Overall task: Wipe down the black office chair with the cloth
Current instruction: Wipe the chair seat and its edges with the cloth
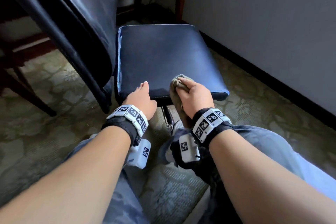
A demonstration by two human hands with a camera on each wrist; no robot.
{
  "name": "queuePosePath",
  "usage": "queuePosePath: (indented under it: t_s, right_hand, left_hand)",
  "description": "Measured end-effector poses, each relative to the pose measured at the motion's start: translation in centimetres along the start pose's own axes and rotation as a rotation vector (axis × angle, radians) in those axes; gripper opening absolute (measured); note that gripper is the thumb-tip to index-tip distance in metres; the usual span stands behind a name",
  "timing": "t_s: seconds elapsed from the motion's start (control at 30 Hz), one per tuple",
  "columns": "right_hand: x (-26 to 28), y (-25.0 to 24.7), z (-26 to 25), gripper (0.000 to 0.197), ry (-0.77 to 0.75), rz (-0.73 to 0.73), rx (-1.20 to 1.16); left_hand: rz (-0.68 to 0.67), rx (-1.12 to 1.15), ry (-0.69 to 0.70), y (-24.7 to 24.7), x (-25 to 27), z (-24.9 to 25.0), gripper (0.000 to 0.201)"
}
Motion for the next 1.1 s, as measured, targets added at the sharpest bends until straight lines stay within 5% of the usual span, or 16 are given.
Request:
queuePosePath:
  t_s: [0.27,0.37,0.47,0.57,0.7,0.77,0.97,1.1]
  right_hand:
    - [2.4,-6.1,4.5,0.022,0.056,0.04,-0.246]
    - [0.6,-7.1,10.4,0.024,0.336,0.196,-0.572]
    - [-1.4,-3.8,15.0,0.017,0.623,0.264,-1.066]
    - [-3.2,0.5,17.0,0.048,0.774,0.197,-1.267]
    - [-4.4,4.3,18.1,0.056,0.894,0.158,-1.61]
    - [-5.3,5.6,17.8,0.065,0.869,0.121,-1.687]
    - [-7.5,4.0,13.9,0.03,0.595,0.161,-1.582]
    - [-8.4,1.0,14.0,0.017,0.574,0.167,-1.413]
  left_hand:
    - [-0.004,-0.048,0.023,1.6,-0.3,4.5,0.075]
    - [-0.047,-0.078,0.043,2.5,-1.9,5.0,0.074]
    - [-0.058,-0.161,0.072,2.3,-3.9,3.4,0.074]
    - [-0.082,-0.189,0.111,2.9,-6.0,1.3,0.082]
    - [-0.163,-0.21,0.128,4.9,-8.0,-1.1,0.098]
    - [-0.162,-0.253,0.148,5.6,-8.4,-1.9,0.095]
    - [-0.038,-0.224,0.144,6.3,-8.7,-2.2,0.074]
    - [-0.046,-0.214,0.087,6.4,-8.9,-0.8,0.072]
Point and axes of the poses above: each hand's wrist, its own x-axis away from the middle knuckle, its own y-axis out of the palm, z = x × y, the point moved 10 cm from there along -x, towards the middle knuckle, and after that the axes turned 13 degrees about y, right-handed, at the moved point
